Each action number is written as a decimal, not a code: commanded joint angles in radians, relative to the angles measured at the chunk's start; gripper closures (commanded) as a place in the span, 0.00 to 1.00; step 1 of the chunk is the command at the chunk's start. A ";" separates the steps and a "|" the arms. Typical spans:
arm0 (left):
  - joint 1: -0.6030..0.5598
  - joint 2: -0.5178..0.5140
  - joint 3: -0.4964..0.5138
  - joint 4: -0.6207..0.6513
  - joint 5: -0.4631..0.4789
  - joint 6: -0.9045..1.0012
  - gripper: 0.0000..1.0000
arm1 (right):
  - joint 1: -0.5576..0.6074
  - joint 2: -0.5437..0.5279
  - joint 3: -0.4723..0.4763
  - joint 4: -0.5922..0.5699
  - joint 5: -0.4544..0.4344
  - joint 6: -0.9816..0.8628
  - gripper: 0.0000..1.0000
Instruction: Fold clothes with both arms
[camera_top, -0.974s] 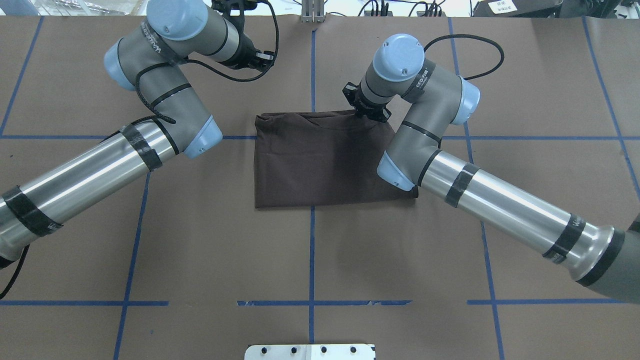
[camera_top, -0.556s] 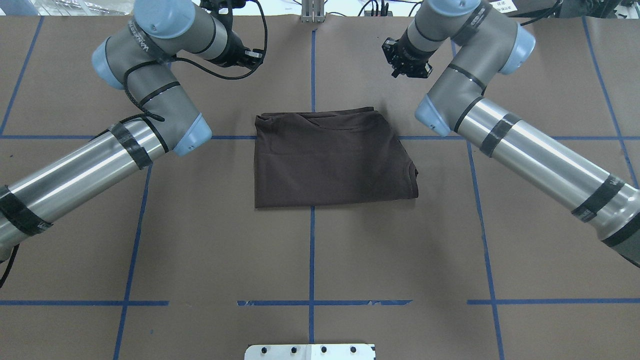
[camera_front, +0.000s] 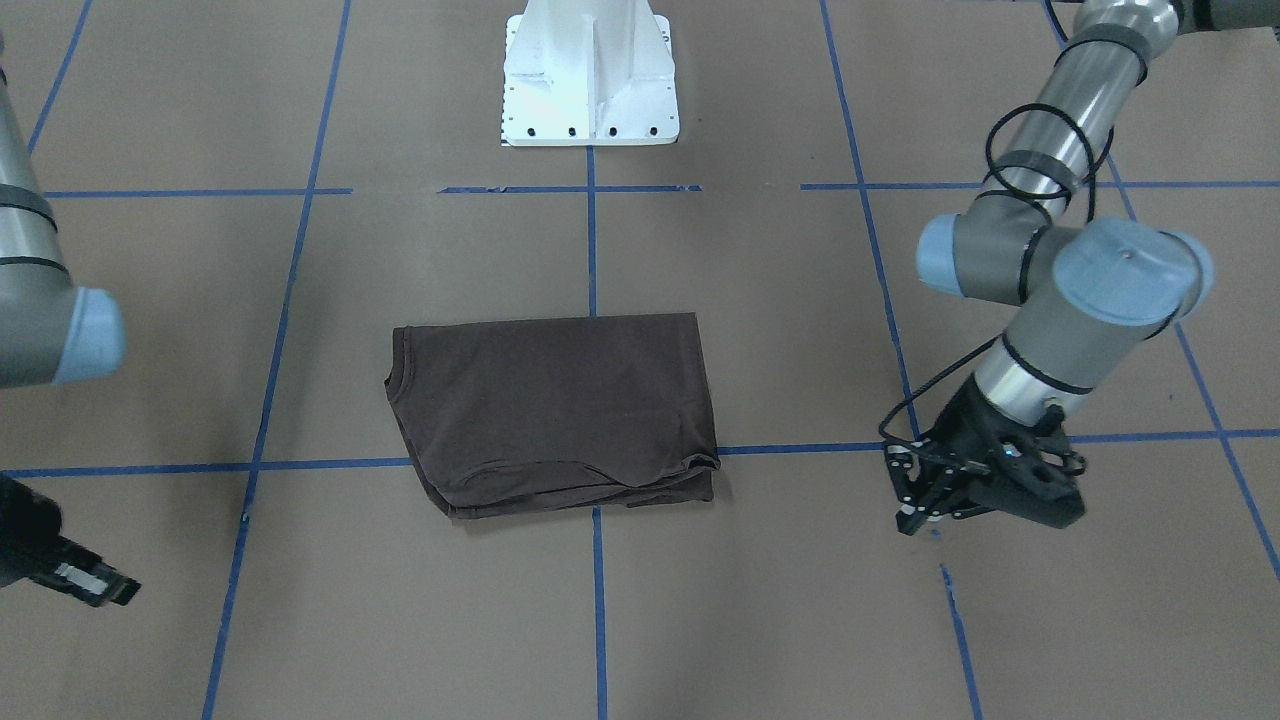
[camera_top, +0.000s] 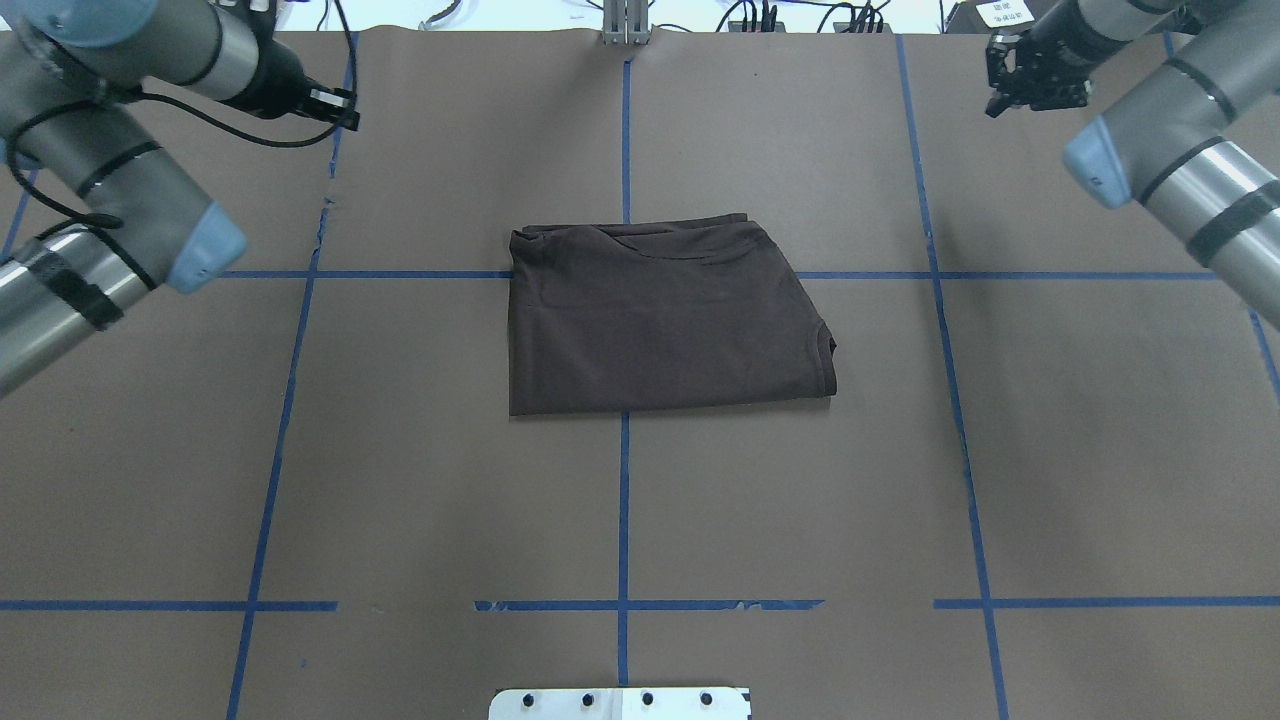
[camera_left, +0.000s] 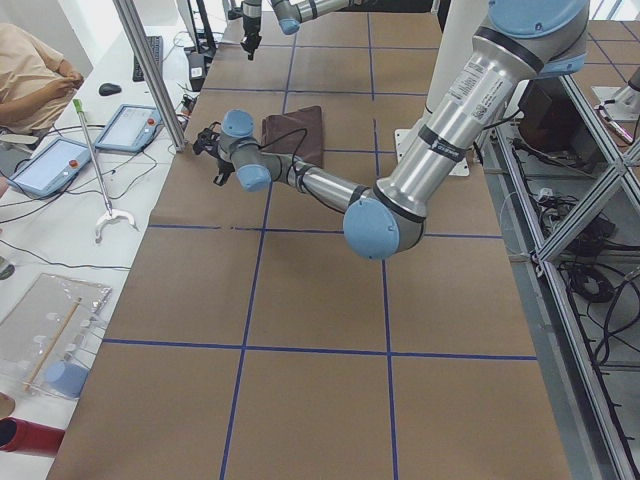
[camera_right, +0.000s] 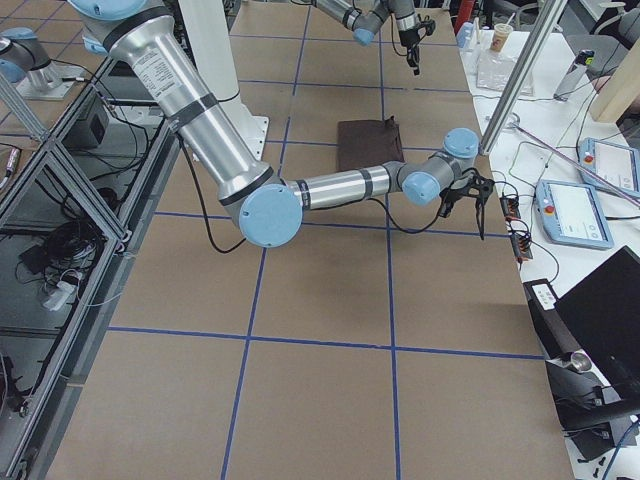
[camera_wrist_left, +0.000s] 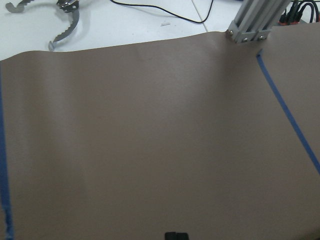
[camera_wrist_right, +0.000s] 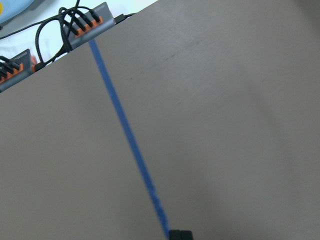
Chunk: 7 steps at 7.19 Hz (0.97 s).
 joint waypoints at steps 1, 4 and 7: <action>-0.147 0.140 -0.099 0.048 -0.104 0.153 1.00 | 0.127 -0.104 0.035 -0.030 0.064 -0.242 1.00; -0.204 0.336 -0.245 0.134 -0.113 0.323 0.96 | 0.230 -0.269 0.132 -0.099 0.070 -0.599 1.00; -0.357 0.407 -0.248 0.298 -0.152 0.540 0.00 | 0.264 -0.441 0.243 -0.127 0.038 -0.792 0.00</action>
